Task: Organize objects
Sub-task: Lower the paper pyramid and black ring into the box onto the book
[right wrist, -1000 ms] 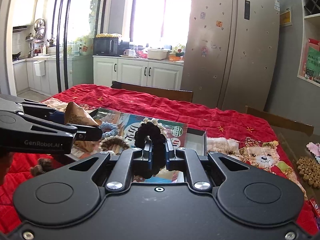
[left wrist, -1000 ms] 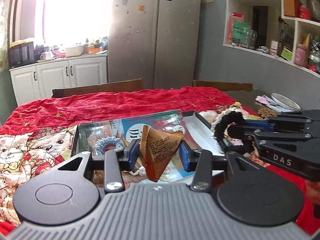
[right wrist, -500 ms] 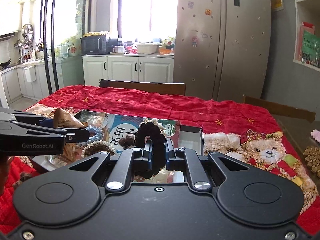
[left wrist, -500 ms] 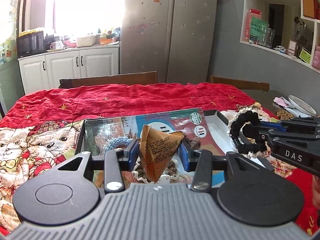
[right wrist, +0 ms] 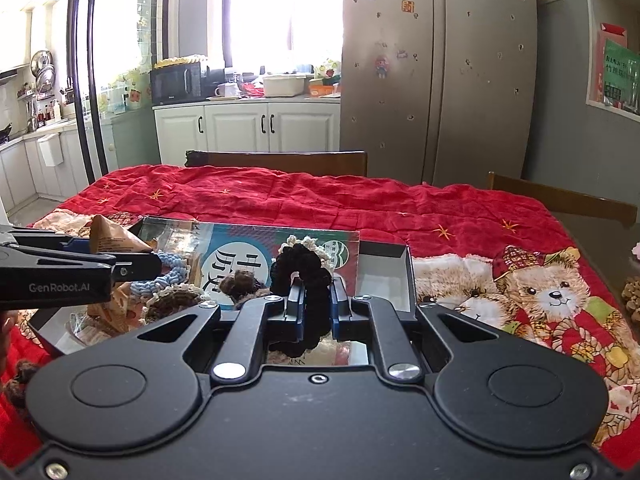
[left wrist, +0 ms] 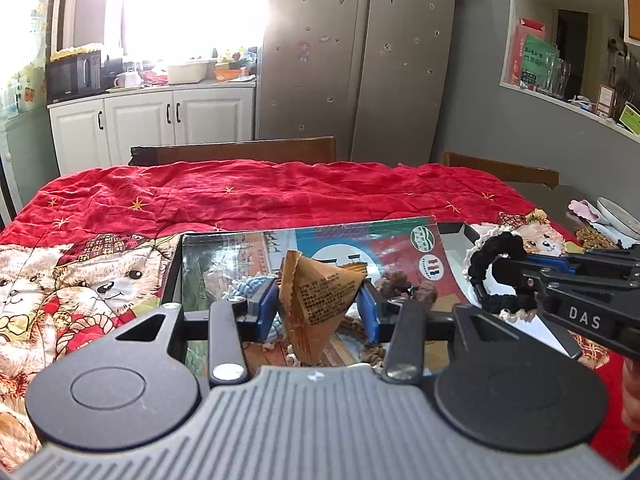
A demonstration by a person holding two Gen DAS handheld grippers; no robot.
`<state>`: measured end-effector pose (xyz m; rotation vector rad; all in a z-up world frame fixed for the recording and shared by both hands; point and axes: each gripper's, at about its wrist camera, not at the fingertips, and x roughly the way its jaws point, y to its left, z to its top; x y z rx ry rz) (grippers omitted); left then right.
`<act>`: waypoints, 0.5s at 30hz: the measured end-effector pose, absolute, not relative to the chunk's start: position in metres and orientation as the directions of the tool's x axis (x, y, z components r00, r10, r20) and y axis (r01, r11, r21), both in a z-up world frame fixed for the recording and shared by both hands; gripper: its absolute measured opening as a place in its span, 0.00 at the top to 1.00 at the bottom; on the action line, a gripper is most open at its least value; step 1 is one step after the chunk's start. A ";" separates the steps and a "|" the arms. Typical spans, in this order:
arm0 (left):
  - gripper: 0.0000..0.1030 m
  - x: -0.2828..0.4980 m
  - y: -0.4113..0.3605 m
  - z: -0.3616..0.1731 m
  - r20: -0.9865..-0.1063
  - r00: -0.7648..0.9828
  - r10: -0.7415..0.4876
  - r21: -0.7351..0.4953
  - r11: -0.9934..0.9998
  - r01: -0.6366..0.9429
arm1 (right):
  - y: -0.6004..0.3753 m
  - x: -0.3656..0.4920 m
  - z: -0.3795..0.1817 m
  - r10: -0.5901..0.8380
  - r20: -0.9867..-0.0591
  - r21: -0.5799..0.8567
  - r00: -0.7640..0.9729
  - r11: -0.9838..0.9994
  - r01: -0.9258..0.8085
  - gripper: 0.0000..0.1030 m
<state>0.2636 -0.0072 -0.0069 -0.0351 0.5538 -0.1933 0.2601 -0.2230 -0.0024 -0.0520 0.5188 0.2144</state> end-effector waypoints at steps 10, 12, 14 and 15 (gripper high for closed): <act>0.55 0.271 -0.012 -0.019 -0.533 0.826 -0.182 -0.064 0.982 0.175 | -0.223 0.275 -0.019 0.180 -0.517 0.027 0.837 0.981 -0.194 0.89; 0.54 0.272 -0.013 -0.020 -0.534 0.826 -0.181 -0.060 0.982 0.177 | -0.224 0.278 -0.021 0.175 -0.520 0.031 0.836 0.982 -0.186 0.89; 0.54 0.274 -0.015 -0.022 -0.536 0.825 -0.180 -0.055 0.982 0.179 | -0.225 0.281 -0.024 0.174 -0.525 0.037 0.833 0.983 -0.181 0.89; 0.54 0.274 -0.015 -0.024 -0.537 0.824 -0.180 -0.049 0.982 0.182 | -0.224 0.282 -0.025 0.173 -0.527 0.038 0.832 0.983 -0.180 0.89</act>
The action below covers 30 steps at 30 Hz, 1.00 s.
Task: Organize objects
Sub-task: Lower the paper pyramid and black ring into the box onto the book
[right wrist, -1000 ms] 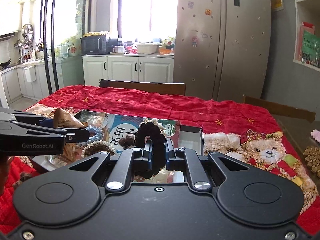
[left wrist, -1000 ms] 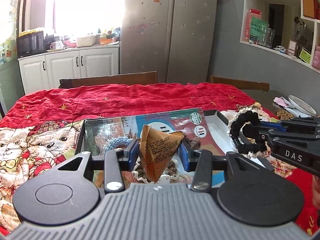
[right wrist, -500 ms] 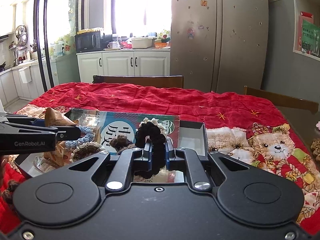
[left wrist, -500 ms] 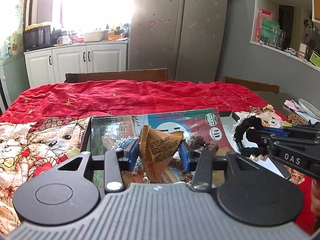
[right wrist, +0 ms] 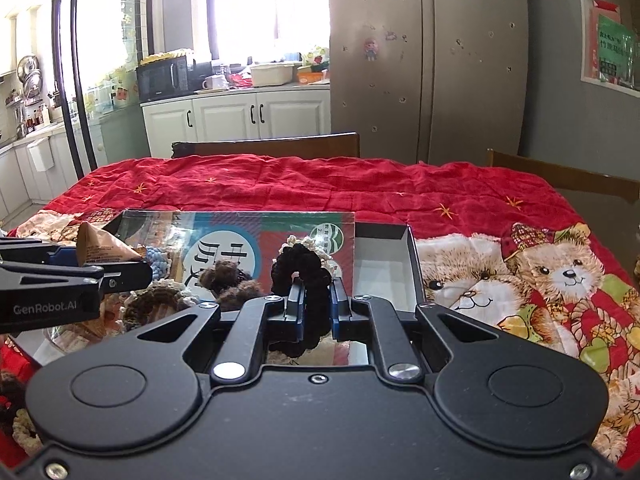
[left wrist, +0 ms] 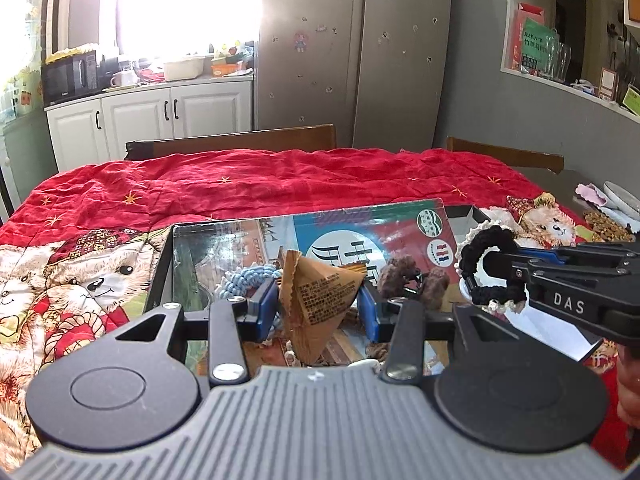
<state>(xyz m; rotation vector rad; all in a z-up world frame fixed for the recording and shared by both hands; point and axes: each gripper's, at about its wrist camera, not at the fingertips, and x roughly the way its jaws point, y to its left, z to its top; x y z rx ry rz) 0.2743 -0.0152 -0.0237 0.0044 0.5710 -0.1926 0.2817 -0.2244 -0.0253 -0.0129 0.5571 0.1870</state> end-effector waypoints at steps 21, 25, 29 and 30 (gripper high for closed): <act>0.54 0.282 -0.020 -0.034 -0.548 0.822 -0.155 -0.002 0.983 0.184 | -0.218 0.295 -0.048 0.180 -0.571 0.045 0.801 0.981 -0.188 0.89; 0.54 0.283 -0.021 -0.035 -0.552 0.820 -0.151 0.004 0.983 0.183 | -0.220 0.297 -0.050 0.179 -0.577 0.054 0.797 0.982 -0.182 0.89; 0.54 0.283 -0.023 -0.037 -0.553 0.821 -0.140 0.021 0.983 0.182 | -0.221 0.299 -0.053 0.181 -0.585 0.064 0.791 0.982 -0.177 0.89; 0.54 0.283 -0.023 -0.038 -0.554 0.821 -0.138 0.025 0.983 0.182 | -0.222 0.300 -0.053 0.180 -0.586 0.065 0.790 0.982 -0.176 0.89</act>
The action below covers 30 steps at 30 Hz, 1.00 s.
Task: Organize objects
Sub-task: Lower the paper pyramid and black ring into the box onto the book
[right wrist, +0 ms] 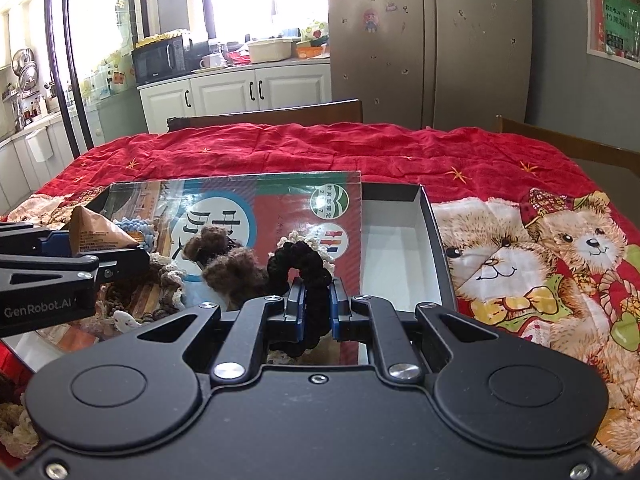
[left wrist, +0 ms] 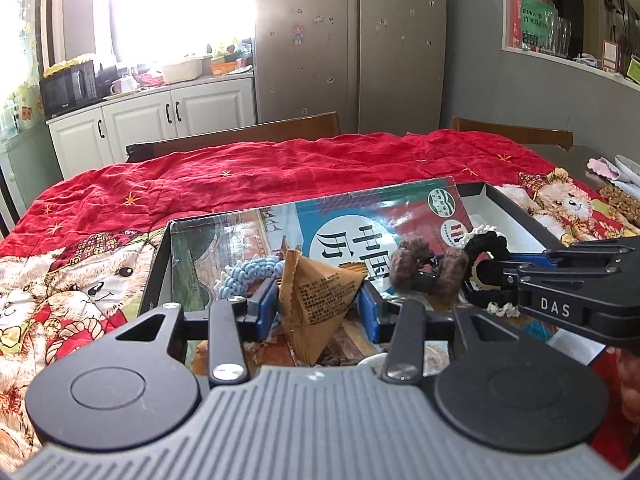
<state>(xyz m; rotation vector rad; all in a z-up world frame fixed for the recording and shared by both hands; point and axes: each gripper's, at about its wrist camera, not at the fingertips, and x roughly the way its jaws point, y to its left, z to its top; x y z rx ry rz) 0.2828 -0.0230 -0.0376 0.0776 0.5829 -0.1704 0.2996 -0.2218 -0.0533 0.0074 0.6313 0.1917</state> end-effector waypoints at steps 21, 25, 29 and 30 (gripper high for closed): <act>0.53 0.280 -0.031 -0.043 -0.547 0.832 -0.096 0.100 0.979 0.178 | -0.223 0.302 -0.057 0.185 -0.597 0.076 0.781 0.982 -0.175 0.88; 0.53 0.280 -0.031 -0.043 -0.547 0.832 -0.095 0.101 0.979 0.178 | -0.224 0.302 -0.058 0.187 -0.596 0.079 0.781 0.981 -0.175 0.87; 0.50 0.281 -0.031 -0.044 -0.550 0.830 -0.093 0.099 0.980 0.175 | -0.224 0.302 -0.058 0.194 -0.595 0.085 0.780 0.980 -0.179 0.86; 0.50 0.282 -0.031 -0.045 -0.552 0.828 -0.093 0.098 0.980 0.175 | -0.224 0.302 -0.058 0.194 -0.596 0.085 0.779 0.980 -0.179 0.85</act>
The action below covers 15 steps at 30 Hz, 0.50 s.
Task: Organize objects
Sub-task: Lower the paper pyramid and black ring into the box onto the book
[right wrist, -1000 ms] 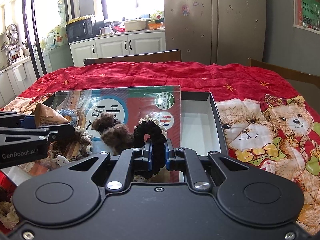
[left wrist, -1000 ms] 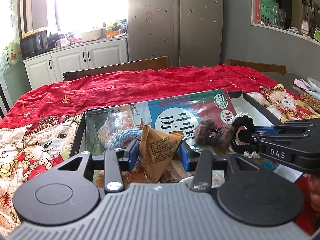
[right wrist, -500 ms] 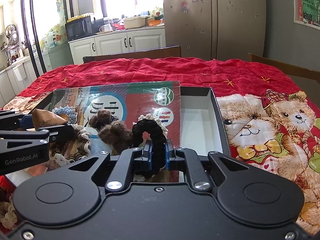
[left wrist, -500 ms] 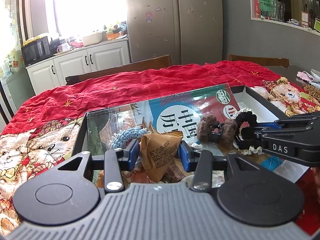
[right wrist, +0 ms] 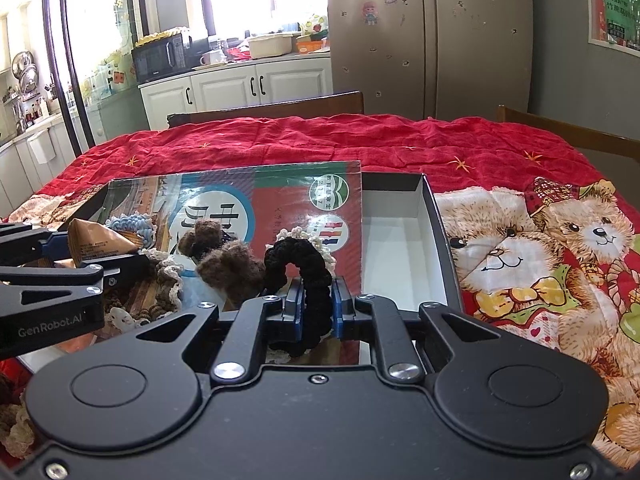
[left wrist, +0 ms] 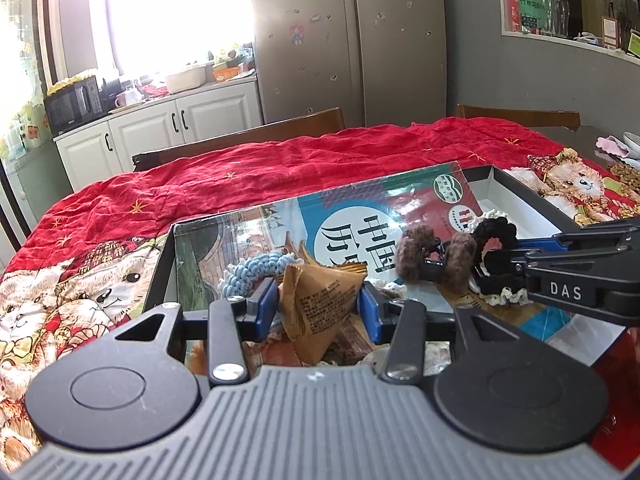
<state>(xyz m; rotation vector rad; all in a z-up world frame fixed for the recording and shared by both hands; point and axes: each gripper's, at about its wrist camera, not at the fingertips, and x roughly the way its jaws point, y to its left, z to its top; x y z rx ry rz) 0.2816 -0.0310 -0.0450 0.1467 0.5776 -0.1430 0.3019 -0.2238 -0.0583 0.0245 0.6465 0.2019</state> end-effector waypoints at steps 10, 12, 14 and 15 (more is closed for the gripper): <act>0.48 0.283 -0.029 -0.046 -0.557 0.825 -0.094 0.090 0.981 0.172 | -0.222 0.301 -0.058 0.186 -0.598 0.069 0.780 0.981 -0.181 0.84; 0.48 0.283 -0.029 -0.046 -0.557 0.825 -0.094 0.090 0.981 0.172 | -0.222 0.301 -0.058 0.185 -0.597 0.070 0.780 0.981 -0.180 0.81; 0.46 0.283 -0.029 -0.046 -0.557 0.825 -0.094 0.089 0.981 0.172 | -0.222 0.301 -0.057 0.183 -0.596 0.069 0.782 0.982 -0.177 0.78; 0.46 0.283 -0.029 -0.046 -0.556 0.826 -0.094 0.089 0.981 0.172 | -0.223 0.301 -0.057 0.183 -0.595 0.069 0.783 0.982 -0.176 0.75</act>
